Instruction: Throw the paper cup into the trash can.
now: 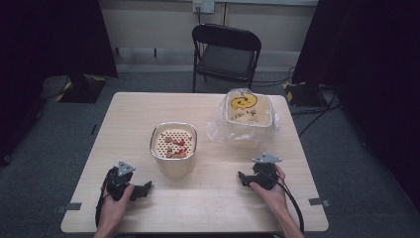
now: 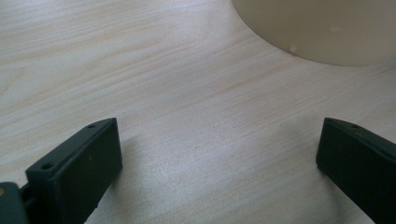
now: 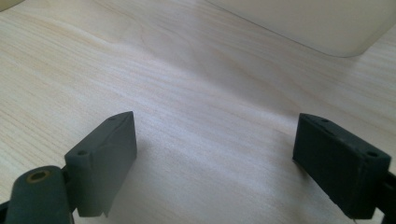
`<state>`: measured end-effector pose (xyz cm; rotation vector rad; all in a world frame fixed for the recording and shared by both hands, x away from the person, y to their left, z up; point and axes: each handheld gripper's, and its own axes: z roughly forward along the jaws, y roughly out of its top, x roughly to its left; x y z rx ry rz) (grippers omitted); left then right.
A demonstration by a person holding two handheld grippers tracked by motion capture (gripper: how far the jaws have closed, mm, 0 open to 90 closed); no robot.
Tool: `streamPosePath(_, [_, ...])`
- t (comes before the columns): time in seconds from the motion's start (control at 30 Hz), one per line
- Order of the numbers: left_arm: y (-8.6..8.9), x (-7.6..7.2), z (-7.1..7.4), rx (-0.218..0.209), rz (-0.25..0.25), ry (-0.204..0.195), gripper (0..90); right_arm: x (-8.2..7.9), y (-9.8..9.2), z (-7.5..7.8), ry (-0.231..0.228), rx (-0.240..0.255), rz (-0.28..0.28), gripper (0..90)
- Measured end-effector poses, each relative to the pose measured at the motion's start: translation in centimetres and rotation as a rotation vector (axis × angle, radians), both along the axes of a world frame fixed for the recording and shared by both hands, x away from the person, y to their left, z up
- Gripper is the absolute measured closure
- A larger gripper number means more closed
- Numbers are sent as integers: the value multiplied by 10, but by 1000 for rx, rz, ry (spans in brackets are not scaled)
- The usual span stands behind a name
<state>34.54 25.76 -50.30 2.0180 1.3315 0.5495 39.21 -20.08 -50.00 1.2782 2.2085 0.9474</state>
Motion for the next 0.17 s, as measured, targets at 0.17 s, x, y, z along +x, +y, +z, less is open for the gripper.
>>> streamPosePath(0.17, [0, 0, 0, 0, 0, 0, 0, 0, 0, 0, 2, 0, -2, 124])
